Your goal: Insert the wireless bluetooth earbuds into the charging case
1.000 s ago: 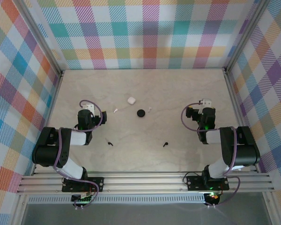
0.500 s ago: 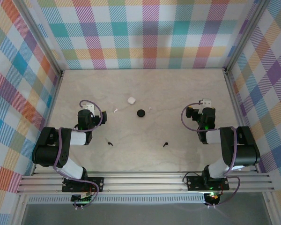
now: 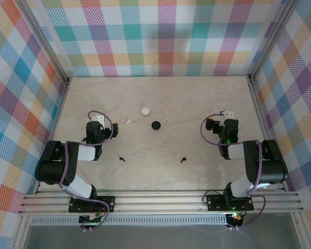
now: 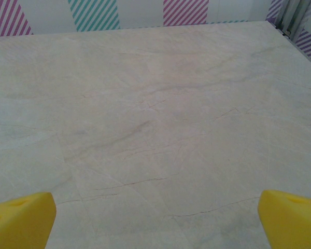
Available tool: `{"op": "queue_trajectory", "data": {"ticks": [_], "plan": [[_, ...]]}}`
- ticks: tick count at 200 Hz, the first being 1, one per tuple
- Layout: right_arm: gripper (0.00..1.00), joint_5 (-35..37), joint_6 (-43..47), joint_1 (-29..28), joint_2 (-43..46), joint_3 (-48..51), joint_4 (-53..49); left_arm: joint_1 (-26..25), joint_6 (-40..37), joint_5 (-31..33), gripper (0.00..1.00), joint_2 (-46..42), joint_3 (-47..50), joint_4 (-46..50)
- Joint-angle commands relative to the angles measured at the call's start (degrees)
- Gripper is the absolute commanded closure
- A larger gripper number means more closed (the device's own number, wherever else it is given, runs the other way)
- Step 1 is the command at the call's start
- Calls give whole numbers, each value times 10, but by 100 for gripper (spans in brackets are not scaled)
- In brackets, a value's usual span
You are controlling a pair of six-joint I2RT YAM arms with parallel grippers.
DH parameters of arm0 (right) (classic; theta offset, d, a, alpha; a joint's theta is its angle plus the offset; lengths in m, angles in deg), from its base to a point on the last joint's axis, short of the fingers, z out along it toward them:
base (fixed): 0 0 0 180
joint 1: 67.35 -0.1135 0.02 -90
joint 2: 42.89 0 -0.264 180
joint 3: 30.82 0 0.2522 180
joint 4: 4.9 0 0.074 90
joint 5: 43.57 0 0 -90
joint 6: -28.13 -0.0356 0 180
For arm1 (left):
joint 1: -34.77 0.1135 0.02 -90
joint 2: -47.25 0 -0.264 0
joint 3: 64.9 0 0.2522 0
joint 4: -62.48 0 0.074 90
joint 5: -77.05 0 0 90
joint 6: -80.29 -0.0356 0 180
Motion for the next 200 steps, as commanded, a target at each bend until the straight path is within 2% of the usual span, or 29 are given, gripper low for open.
{"op": "queue_trajectory", "data": {"ticks": [1, 44, 64, 80, 110, 142, 178, 200], "plan": [[0, -6, -7, 4, 5, 0, 6, 3, 6, -10, 0, -1, -9, -20], [0, -11, -3, 3, 7, 1, 8, 3, 5, -11, 0, -1, -10, -20], [0, -43, 9, 3, 28, -7, -26, 3, 5, -13, 0, -2, -9, -20], [0, -33, 6, 3, 55, -17, -67, 3, 1, -22, 0, -19, -20, 15], [0, -35, -12, 3, 123, -78, -242, 3, 40, 42, 0, -82, -69, 164], [4, -49, -59, -4, 148, -173, -423, 3, 99, 44, 0, -154, -110, 290], [9, -95, -100, -50, 78, -322, -625, 3, 182, -10, 0, -203, -175, 498], [11, -101, -89, -126, 8, -401, -704, -10, 207, -49, 0, -218, -189, 589]]}}
